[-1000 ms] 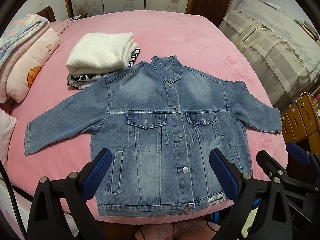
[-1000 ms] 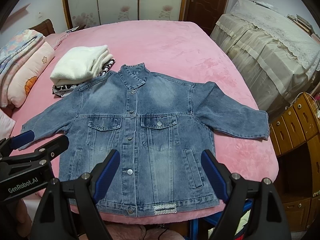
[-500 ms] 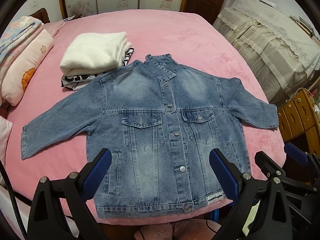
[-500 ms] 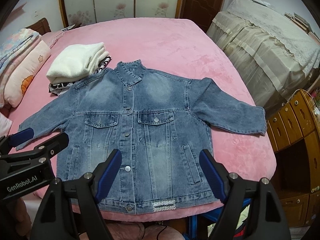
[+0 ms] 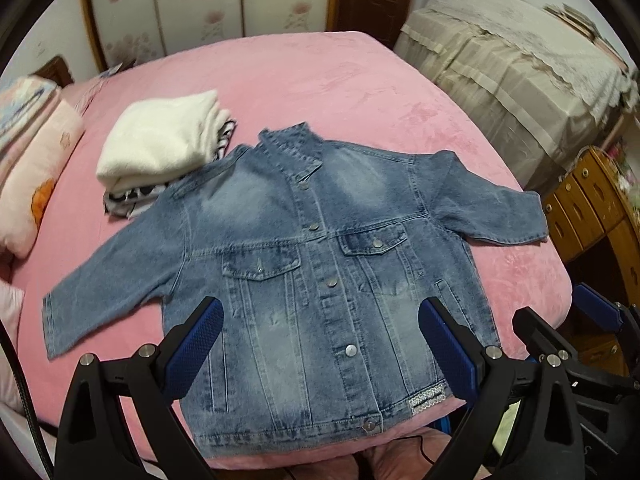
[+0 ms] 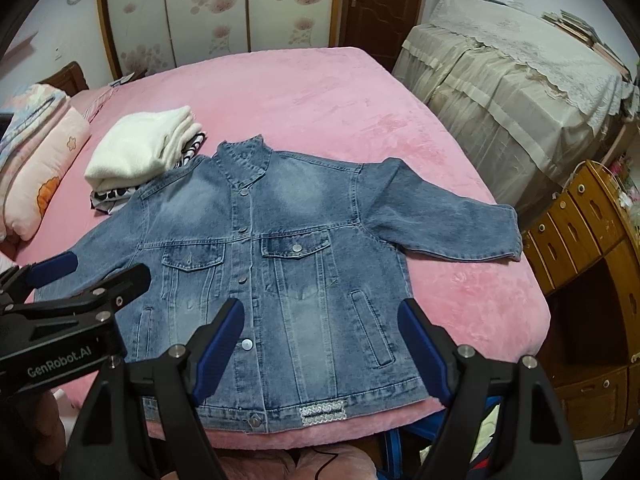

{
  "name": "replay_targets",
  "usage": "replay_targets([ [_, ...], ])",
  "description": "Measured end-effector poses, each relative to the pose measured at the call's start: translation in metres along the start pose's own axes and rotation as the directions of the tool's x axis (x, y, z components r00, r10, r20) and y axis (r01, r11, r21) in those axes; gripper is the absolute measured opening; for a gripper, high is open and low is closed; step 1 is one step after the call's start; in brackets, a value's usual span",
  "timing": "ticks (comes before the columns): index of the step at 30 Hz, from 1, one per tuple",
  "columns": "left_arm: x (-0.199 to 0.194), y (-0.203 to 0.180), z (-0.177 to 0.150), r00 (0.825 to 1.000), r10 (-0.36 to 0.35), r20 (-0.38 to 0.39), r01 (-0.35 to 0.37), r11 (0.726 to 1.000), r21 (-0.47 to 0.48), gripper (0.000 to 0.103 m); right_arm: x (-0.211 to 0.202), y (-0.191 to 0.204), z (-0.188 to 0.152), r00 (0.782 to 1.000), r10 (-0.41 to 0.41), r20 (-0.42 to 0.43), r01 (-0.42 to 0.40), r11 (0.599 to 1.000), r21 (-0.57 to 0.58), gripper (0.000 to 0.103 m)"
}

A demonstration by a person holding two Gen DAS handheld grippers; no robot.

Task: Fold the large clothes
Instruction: 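Reach the right gripper to the jacket sleeve cuff and grasp it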

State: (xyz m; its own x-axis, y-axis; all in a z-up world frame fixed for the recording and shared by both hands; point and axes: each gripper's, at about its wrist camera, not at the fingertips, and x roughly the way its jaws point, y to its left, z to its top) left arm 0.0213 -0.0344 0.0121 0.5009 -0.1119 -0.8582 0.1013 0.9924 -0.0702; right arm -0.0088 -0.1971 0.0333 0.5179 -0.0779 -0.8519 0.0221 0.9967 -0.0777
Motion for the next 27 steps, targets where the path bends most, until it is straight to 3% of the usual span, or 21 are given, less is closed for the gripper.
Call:
replay_targets([
  [10, 0.015, -0.057, 0.035, 1.000, -0.004, -0.002, 0.004, 0.994, 0.105, 0.097, 0.016, -0.059, 0.014, 0.999, 0.021, 0.042, -0.027, 0.989, 0.144, 0.080],
  [17, 0.035, -0.103, 0.075, 0.999, -0.027, -0.017, 0.029, 0.994, 0.107, 0.097, 0.041, -0.114, 0.039, 0.997, 0.056, 0.057, -0.068, 0.973, 0.222, 0.080],
  [27, 0.079, -0.171, 0.136, 0.998, -0.012, 0.056, 0.007, 0.995, 0.101, 0.097, 0.108, -0.215, 0.056, 0.997, 0.080, -0.013, -0.072, 0.945, 0.318, 0.080],
])
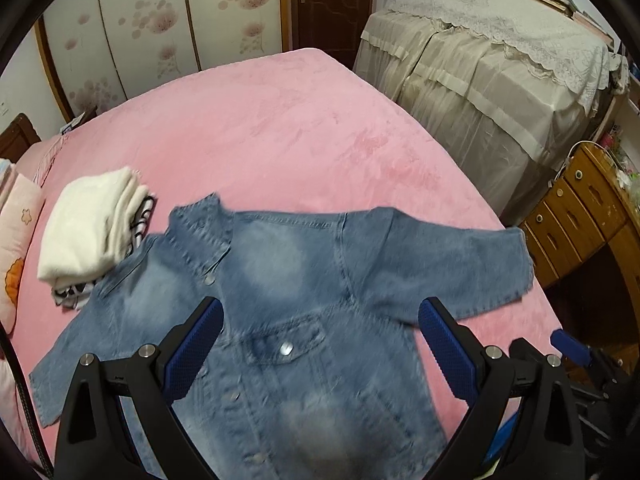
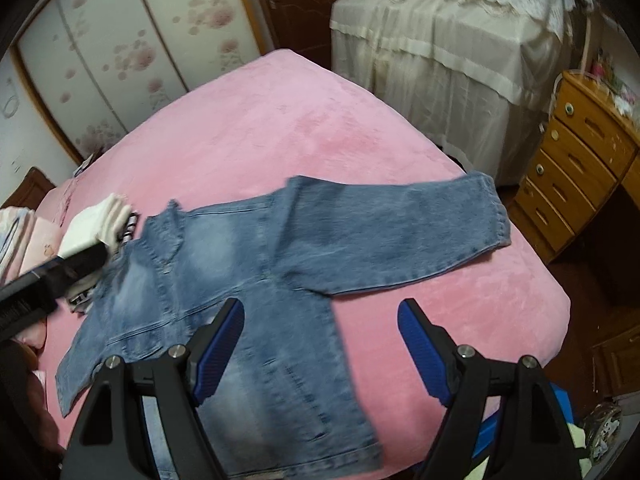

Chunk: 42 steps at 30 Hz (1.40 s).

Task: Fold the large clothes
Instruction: 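Reach the right gripper to the jacket sleeve cuff and grasp it, then lift the sleeve with the right gripper and fold it across the jacket body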

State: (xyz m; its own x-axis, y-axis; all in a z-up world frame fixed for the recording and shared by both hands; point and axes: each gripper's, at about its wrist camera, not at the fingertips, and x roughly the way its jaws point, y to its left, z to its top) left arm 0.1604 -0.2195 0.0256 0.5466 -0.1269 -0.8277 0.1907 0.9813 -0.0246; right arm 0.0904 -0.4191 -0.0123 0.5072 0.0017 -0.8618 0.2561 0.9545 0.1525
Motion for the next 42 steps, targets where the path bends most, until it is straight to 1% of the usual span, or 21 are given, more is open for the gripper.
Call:
replay_targets([
  [6, 0.048, -0.031, 0.029, 0.999, -0.009, -0.050, 0.008, 1.000, -0.029, 0.097, 0.048, -0.083, 0.027, 0.998, -0.050, -0.038, 0.054, 0.994, 0.099, 0.080],
  [9, 0.072, -0.048, 0.039, 0.996, -0.039, -0.079, 0.037, 0.999, -0.031, 0.097, 0.070, -0.123, 0.039, 0.997, -0.067, -0.050, 0.074, 0.985, 0.154, 0.080],
  [11, 0.092, -0.059, 0.045, 0.992, -0.067, -0.111, 0.064, 0.997, -0.034, 0.097, 0.084, -0.150, 0.045, 0.997, -0.047, -0.055, 0.057, 0.978, 0.202, 0.080],
  [13, 0.111, -0.069, 0.050, 0.987, -0.069, -0.146, 0.066, 0.997, -0.026, 0.097, 0.098, -0.172, 0.050, 0.997, -0.034, -0.063, 0.048, 0.968, 0.245, 0.080],
  [15, 0.127, -0.078, 0.054, 0.986, -0.063, -0.157, 0.060, 0.998, -0.020, 0.097, 0.111, -0.193, 0.051, 0.997, 0.000, -0.074, 0.022, 0.955, 0.297, 0.080],
  [18, 0.149, -0.091, 0.059, 0.983, -0.065, -0.169, 0.062, 0.998, -0.020, 0.097, 0.131, -0.221, 0.047, 0.995, 0.052, -0.089, -0.013, 0.922, 0.388, 0.079],
  [20, 0.164, -0.100, 0.063, 0.979, -0.074, -0.188, 0.070, 0.997, -0.027, 0.097, 0.147, -0.239, 0.042, 0.991, 0.087, -0.103, -0.031, 0.889, 0.458, 0.079],
  [21, 0.172, -0.103, 0.067, 0.976, -0.082, -0.201, 0.077, 0.997, -0.031, 0.097, 0.153, -0.246, 0.041, 0.989, 0.100, -0.106, -0.038, 0.877, 0.480, 0.074],
  [23, 0.185, -0.111, 0.070, 0.972, -0.084, -0.220, 0.080, 0.996, -0.028, 0.097, 0.169, -0.260, 0.036, 0.983, 0.142, -0.120, -0.054, 0.838, 0.544, 0.070],
  [25, 0.197, -0.118, 0.072, 0.969, -0.077, -0.235, 0.075, 0.997, -0.019, 0.097, 0.180, -0.267, 0.032, 0.978, 0.175, -0.117, -0.074, 0.808, 0.585, 0.068],
  [28, 0.217, -0.131, 0.073, 0.953, -0.091, -0.288, 0.092, 0.996, -0.010, 0.097, 0.194, -0.272, 0.031, 0.971, 0.218, -0.102, -0.107, 0.771, 0.627, 0.068],
  [30, 0.225, -0.136, 0.073, 0.946, -0.107, -0.305, 0.107, 0.994, -0.016, 0.097, 0.203, -0.274, 0.033, 0.967, 0.240, -0.084, -0.129, 0.748, 0.651, 0.067],
  [31, 0.228, -0.138, 0.073, 0.943, -0.119, -0.312, 0.118, 0.993, -0.022, 0.097, 0.207, -0.275, 0.035, 0.966, 0.248, -0.077, -0.138, 0.742, 0.656, 0.061],
  [32, 0.230, -0.140, 0.073, 0.940, -0.126, -0.317, 0.125, 0.992, -0.026, 0.097, 0.211, -0.276, 0.036, 0.964, 0.254, -0.077, -0.141, 0.736, 0.662, 0.057],
  [34, 0.231, -0.143, 0.073, 0.937, -0.143, -0.318, 0.140, 0.990, -0.032, 0.097, 0.217, -0.278, 0.038, 0.964, 0.257, -0.072, -0.141, 0.718, 0.681, 0.040],
  [35, 0.230, -0.143, 0.073, 0.937, -0.149, -0.315, 0.146, 0.989, -0.033, 0.097, 0.219, -0.280, 0.038, 0.963, 0.262, -0.064, -0.147, 0.709, 0.690, 0.035],
  [37, 0.226, -0.141, 0.073, 0.940, -0.156, -0.305, 0.153, 0.988, -0.032, 0.097, 0.218, -0.278, 0.041, 0.960, 0.279, -0.033, -0.180, 0.702, 0.689, 0.013],
  [38, 0.223, -0.139, 0.072, 0.941, -0.155, -0.300, 0.152, 0.988, -0.032, 0.097, 0.214, -0.276, 0.044, 0.963, 0.269, -0.022, -0.184, 0.715, 0.675, 0.013],
  [39, 0.219, -0.135, 0.072, 0.944, -0.152, -0.293, 0.149, 0.988, -0.032, 0.097, 0.207, -0.271, 0.047, 0.968, 0.252, -0.009, -0.186, 0.736, 0.651, 0.012],
  [42, 0.205, -0.119, 0.072, 0.952, -0.145, -0.269, 0.138, 0.989, -0.045, 0.097, 0.177, -0.246, 0.067, 0.976, 0.212, 0.048, -0.204, 0.814, 0.544, 0.011],
])
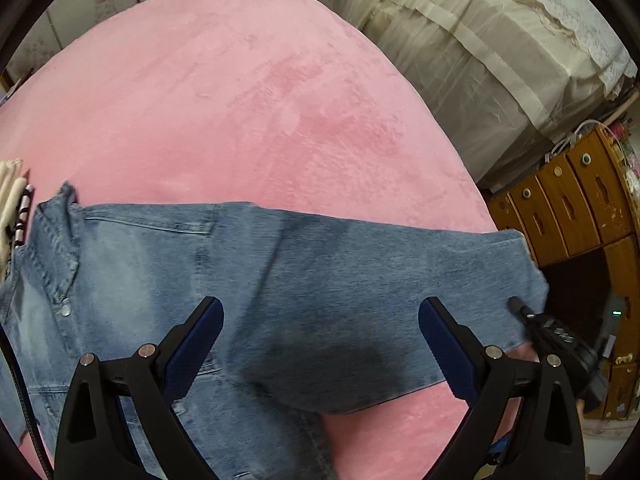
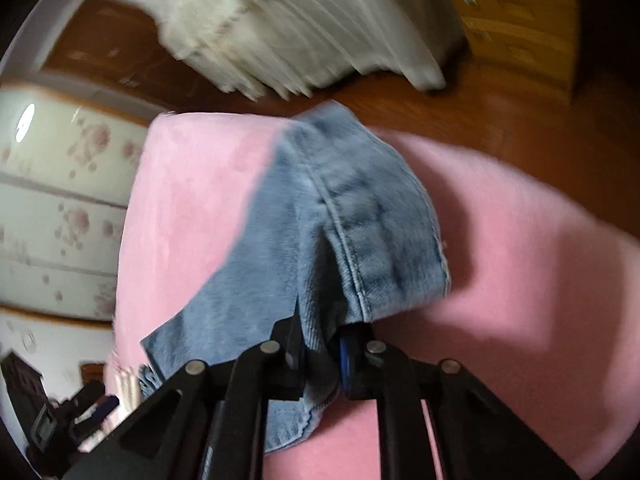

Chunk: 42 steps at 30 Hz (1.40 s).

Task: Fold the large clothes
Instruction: 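Lift the sleeve with the right gripper and fold it across the jacket body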

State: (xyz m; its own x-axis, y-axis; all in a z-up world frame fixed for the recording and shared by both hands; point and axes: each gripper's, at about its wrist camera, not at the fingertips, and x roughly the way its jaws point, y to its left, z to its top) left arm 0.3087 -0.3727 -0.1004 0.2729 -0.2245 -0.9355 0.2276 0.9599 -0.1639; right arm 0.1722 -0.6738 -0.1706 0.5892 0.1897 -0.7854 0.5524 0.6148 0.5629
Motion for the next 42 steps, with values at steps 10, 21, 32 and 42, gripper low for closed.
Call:
replay_targets([
  [10, -0.080, 0.102, -0.031, 0.989, 0.073, 0.130, -0.059, 0.992, -0.109, 0.097, -0.049, 0.210, -0.080, 0.992, 0.128, 0.010, -0.085, 0.712, -0.697, 0.011],
  [21, -0.073, 0.233, -0.104, 0.996, 0.071, 0.055, -0.052, 0.955, -0.291, 0.097, 0.043, 0.303, -0.263, 0.991, -0.038, -0.125, -0.106, 0.330, -0.938, 0.045],
  [32, -0.005, 0.244, -0.143, 0.964, -0.265, 0.005, 0.248, 0.893, -0.375, 0.089, 0.045, 0.243, -0.259, 0.961, -0.141, -0.240, -0.137, 0.512, -0.848, 0.045],
  [42, 0.063, 0.243, -0.149, 0.879, -0.471, 0.071, 0.418, 0.691, -0.590, 0.071, 0.045, 0.212, -0.252, 0.962, -0.165, -0.219, -0.081, 0.591, -0.803, 0.045],
])
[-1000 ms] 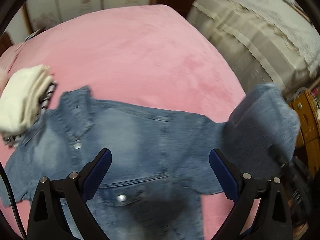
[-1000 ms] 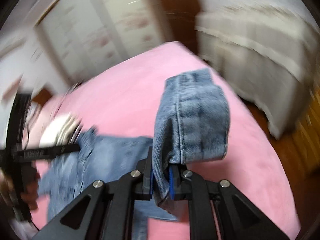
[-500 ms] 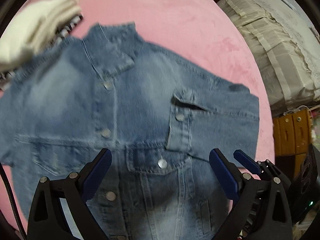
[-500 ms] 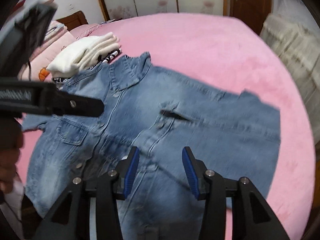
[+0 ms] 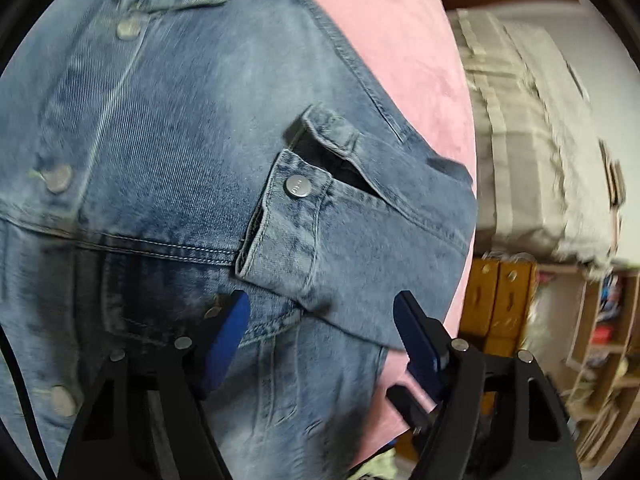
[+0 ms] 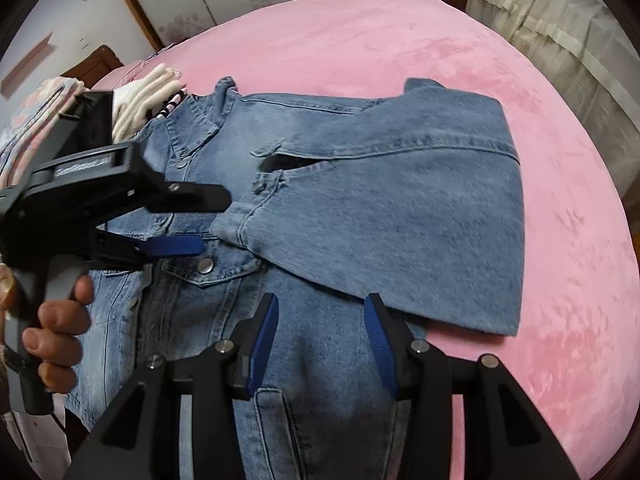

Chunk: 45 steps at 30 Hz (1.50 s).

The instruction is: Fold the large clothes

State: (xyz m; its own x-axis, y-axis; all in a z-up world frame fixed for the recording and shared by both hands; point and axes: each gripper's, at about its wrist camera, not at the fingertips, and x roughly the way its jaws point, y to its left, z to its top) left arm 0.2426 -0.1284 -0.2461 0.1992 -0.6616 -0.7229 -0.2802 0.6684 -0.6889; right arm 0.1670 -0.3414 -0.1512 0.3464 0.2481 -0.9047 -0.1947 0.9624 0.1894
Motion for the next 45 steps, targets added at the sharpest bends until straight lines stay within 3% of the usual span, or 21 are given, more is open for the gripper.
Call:
replay_targets([
  [4, 0.014, 0.006, 0.004, 0.999, -0.032, 0.021, 0.033, 0.997, -0.068, 0.068, 0.002, -0.003, -0.004, 1.000, 0.008, -0.002, -0.008, 1.000, 0.011, 0.045],
  [9, 0.034, 0.009, 0.006, 0.999, -0.017, 0.030, 0.020, 0.992, -0.128, 0.067, 0.004, -0.007, -0.008, 1.000, 0.017, -0.014, -0.016, 0.999, 0.029, 0.045],
  [12, 0.040, 0.007, 0.007, 0.995, 0.092, 0.023, -0.088, 0.985, -0.149, 0.026, 0.003, -0.012, -0.011, 1.000, 0.012, -0.021, -0.011, 0.999, 0.037, 0.045],
  [13, 0.043, 0.006, 0.006, 0.995, 0.103, 0.012, -0.100, 0.984, -0.145, 0.018, 0.002, -0.013, -0.012, 1.000, 0.010, -0.023, -0.009, 0.999, 0.040, 0.045],
  [14, 0.042, 0.002, 0.006, 0.995, 0.102, 0.016, -0.099, 0.984, -0.146, 0.016, 0.002, -0.015, -0.012, 1.000, 0.008, -0.028, -0.006, 0.999, 0.047, 0.045],
  [20, 0.008, -0.063, 0.013, 0.985, 0.131, 0.115, -0.134, 0.991, 0.025, 0.013, -0.003, -0.027, -0.013, 1.000, -0.006, -0.031, 0.009, 0.996, 0.085, 0.045],
  [25, -0.043, -0.118, 0.013, 0.970, 0.064, 0.234, -0.099, 0.985, 0.141, 0.013, -0.010, -0.029, -0.010, 1.000, -0.020, -0.016, 0.021, 0.996, 0.087, 0.045],
  [29, -0.096, -0.140, 0.016, 0.940, 0.022, 0.341, -0.092, 0.978, 0.189, 0.013, -0.012, -0.027, -0.003, 1.000, -0.021, -0.004, 0.022, 0.997, 0.078, 0.045],
  [33, -0.160, -0.118, 0.015, 0.892, 0.040, 0.450, -0.146, 0.968, 0.203, 0.013, -0.008, -0.020, 0.003, 1.000, -0.022, -0.003, 0.022, 0.998, 0.059, 0.045],
  [38, -0.200, -0.065, 0.019, 0.816, 0.174, 0.552, -0.286, 0.950, 0.123, 0.013, 0.001, -0.009, 0.008, 1.000, -0.015, -0.015, 0.016, 1.000, 0.021, 0.045],
  [40, -0.201, -0.034, 0.025, 0.795, 0.243, 0.555, -0.333, 0.941, 0.065, 0.013, 0.006, -0.005, 0.010, 1.000, -0.015, -0.025, 0.015, 1.000, 0.002, 0.045],
  [42, -0.195, -0.003, 0.028, 0.791, 0.294, 0.537, -0.364, 0.931, 0.025, 0.013, 0.008, -0.002, 0.011, 0.999, -0.015, -0.030, 0.015, 1.000, -0.009, 0.045],
  [45, -0.166, 0.034, 0.031, 0.803, 0.361, 0.475, -0.397, 0.918, -0.027, 0.013, 0.011, 0.000, 0.014, 0.999, -0.043, -0.015, 0.043, 0.999, -0.020, 0.045],
])
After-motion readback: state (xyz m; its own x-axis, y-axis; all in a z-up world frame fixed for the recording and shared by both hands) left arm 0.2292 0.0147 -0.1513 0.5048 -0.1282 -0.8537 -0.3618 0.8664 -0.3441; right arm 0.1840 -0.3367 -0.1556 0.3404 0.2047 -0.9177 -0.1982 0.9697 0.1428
